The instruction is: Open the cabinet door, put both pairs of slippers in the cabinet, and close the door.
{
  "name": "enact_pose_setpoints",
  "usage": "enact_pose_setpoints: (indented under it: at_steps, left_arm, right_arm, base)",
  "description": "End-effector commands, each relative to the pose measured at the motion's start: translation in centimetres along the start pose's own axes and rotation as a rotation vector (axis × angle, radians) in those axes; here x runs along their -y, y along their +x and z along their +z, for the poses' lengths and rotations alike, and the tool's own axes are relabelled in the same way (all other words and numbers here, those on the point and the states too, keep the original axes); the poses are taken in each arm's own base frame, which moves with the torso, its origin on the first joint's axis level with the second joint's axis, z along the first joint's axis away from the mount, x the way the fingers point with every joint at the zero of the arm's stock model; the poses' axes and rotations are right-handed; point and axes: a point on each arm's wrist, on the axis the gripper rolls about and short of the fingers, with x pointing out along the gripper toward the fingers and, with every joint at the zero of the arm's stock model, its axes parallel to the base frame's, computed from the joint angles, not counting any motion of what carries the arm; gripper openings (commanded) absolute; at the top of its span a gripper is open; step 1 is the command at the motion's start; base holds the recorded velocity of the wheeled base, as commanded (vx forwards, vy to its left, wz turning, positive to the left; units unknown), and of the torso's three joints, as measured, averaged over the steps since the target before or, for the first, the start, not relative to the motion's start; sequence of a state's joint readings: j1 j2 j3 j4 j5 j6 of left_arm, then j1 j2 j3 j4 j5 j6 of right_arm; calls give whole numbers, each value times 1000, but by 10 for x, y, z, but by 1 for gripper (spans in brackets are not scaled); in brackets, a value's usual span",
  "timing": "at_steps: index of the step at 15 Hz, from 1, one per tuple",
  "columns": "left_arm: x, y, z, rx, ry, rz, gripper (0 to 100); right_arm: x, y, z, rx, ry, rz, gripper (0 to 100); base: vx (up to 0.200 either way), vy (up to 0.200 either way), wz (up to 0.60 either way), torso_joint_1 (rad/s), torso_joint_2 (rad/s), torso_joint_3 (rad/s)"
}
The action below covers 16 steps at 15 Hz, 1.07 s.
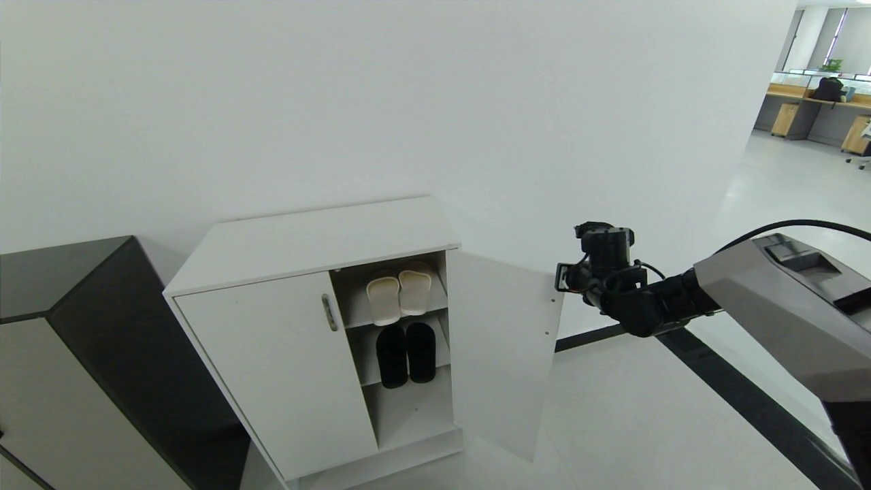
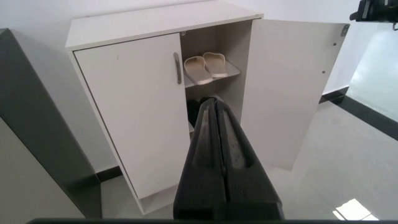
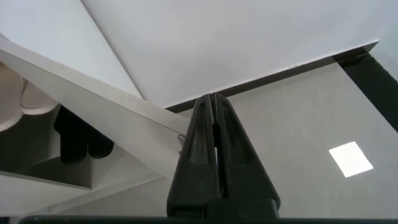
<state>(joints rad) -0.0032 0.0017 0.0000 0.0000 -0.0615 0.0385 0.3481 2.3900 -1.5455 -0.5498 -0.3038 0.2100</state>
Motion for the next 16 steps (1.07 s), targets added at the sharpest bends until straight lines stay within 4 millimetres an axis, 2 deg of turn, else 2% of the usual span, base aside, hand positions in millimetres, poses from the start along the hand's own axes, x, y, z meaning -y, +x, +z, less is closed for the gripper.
enact_pose_setpoints:
  at_steps: [1,5,8,10,13,16]
  left_arm:
    - [0,0,0,0,0,0,0]
    - [0,0,0,0,0,0,0]
    - [0,0,0,0,-2,0,0]
    - [0,0,0,0,-2,0,0]
    - [0,0,0,0,-2,0,0]
    - [0,0,0,0,-2,0,0]
  right_arm:
    - [-1,3,-5,-12,-4,-1,0]
    - [-3,1,-10,-25,-10,2,0]
    - [-11,-10,-11,-39,-24,22,0]
    - [-20,-26,-9,-48,-35,45,0]
    - [-53,-73,-13,-85,-77,142,0]
    - [-81,-107,-24,-121,-116,230,0]
  base:
    - [0,0,0,0,0,0]
    - [0,0,0,0,0,0]
    - [0,0,0,0,0,0]
    - [0,0,0,0,0,0]
    - [0,0,0,0,0,0]
    - [0,0,0,0,0,0]
